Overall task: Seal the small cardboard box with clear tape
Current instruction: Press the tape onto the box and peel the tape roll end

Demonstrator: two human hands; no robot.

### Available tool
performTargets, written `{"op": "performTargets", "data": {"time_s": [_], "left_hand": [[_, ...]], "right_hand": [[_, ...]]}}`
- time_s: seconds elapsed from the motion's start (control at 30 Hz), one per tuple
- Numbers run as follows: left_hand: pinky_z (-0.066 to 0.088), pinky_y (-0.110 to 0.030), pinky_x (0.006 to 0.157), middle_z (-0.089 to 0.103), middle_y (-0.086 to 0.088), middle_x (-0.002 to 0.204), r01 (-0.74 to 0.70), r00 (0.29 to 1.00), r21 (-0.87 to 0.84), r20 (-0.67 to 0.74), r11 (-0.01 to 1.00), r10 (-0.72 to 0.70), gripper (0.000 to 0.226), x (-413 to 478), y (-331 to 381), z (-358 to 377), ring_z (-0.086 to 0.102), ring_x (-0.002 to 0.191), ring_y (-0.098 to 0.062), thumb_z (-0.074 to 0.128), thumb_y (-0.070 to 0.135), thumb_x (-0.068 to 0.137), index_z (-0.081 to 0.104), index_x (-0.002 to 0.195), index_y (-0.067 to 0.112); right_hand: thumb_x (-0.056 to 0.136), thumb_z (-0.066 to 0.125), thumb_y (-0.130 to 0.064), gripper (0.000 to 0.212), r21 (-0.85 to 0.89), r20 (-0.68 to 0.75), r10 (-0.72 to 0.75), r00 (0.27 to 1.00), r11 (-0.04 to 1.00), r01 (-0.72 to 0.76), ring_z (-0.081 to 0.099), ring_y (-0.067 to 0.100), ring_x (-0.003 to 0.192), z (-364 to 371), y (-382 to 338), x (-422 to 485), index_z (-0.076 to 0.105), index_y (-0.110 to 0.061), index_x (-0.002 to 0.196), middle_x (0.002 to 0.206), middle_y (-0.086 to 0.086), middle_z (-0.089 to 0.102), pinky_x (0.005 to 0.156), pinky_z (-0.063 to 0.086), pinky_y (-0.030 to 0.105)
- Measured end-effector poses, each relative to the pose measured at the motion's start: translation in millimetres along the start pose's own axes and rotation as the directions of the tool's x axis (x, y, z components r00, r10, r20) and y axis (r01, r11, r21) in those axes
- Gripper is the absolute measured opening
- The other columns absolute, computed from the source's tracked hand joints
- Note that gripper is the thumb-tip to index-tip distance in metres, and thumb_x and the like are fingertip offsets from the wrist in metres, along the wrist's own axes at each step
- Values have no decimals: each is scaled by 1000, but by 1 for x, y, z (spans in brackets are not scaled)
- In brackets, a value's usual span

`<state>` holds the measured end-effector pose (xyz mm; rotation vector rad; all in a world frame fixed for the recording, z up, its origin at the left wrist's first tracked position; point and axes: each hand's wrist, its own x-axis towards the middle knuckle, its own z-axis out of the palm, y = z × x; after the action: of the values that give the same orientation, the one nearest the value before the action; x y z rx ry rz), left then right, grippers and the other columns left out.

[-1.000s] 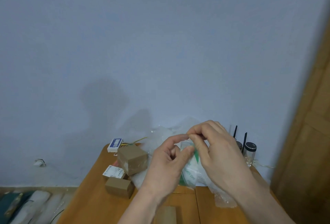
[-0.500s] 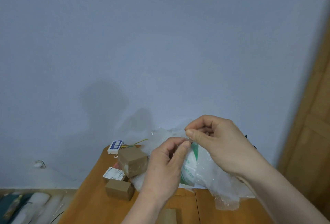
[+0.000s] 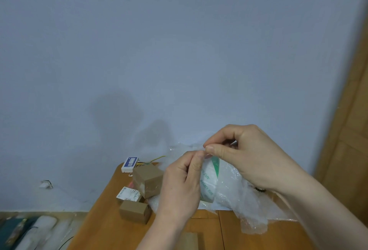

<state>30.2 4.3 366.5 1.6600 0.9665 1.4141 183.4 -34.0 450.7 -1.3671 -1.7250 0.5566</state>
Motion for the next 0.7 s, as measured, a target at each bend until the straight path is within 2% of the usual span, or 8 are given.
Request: {"op": "performTargets", "data": {"time_s": [0.07, 0.17, 0.27, 0.3, 0.37, 0.43, 0.6, 0.7], "left_hand": [[60, -49, 86, 82, 15, 96, -7, 1000, 16, -11, 1000, 7, 40, -1, 1, 0, 76, 95, -6, 48, 52, 96, 81, 104, 31], [61, -49, 79, 80, 17, 91, -57, 997, 80, -54, 995, 62, 36, -3, 1, 1, 75, 88, -9, 48, 55, 95, 80, 102, 39], [59, -42, 67, 76, 22, 84, -146, 978, 226, -116, 963, 175, 23, -5, 0, 1, 71, 75, -9, 48, 62, 96, 71, 92, 59], [58, -39, 61, 74, 23, 83, -179, 967, 280, -128, 943, 222, 22, -5, 0, 1, 68, 70, -8, 45, 62, 95, 68, 92, 62], [57, -36, 57, 73, 22, 88, -236, 944, 359, -135, 903, 301, 21, -6, -2, 0, 67, 67, -5, 43, 60, 96, 62, 104, 56], [59, -36, 60, 73, 24, 96, -260, 931, 379, -145, 888, 335, 26, -7, -3, -1, 70, 75, -1, 43, 58, 98, 61, 114, 49], [58, -37, 58, 75, 18, 86, -253, 925, 347, -187, 903, 331, 38, -8, -2, 0, 69, 72, -7, 38, 64, 98, 65, 113, 43], [57, -38, 58, 75, 17, 82, -249, 926, 339, -192, 907, 325, 33, -7, -2, -1, 69, 70, -8, 41, 59, 98, 65, 115, 42]], "right_hand": [[90, 72, -32, 7, -41, -10, 2, 1000, 999, -3, 71, -5, 81, 0, -3, 0, 77, -30, 85, 82, -18, 78, 72, 50, 12], [90, 70, -40, 14, -81, -36, 45, 998, 996, -47, 67, -5, 77, 1, -6, 0, 76, -31, 81, 81, -21, 75, 65, 47, 10], [89, 68, -47, 21, -66, -61, 98, 993, 993, -102, 68, 8, 83, 4, -6, -1, 75, -30, 79, 88, -7, 75, 78, 56, 30], [88, 68, -49, 22, -68, -65, 106, 992, 992, -111, 67, 9, 87, 4, -6, -1, 75, -29, 79, 93, -7, 73, 82, 56, 33], [88, 68, -49, 24, -68, -59, 115, 992, 991, -119, 65, 4, 90, 5, -8, -3, 74, -28, 80, 98, -10, 70, 84, 53, 30], [88, 69, -47, 22, -11, -38, 131, 991, 991, -131, 67, 1, 84, 5, -11, -3, 76, -27, 79, 89, -10, 74, 79, 52, 24], [85, 74, -43, 21, 108, 10, 169, 986, 980, -169, 68, -5, 73, 6, -15, 0, 79, -26, 75, 78, -13, 77, 70, 46, 18], [83, 77, -39, 17, 113, 24, 163, 986, 980, -164, 71, -1, 78, 3, -17, 4, 78, -24, 76, 80, -9, 78, 80, 54, 24]]}}
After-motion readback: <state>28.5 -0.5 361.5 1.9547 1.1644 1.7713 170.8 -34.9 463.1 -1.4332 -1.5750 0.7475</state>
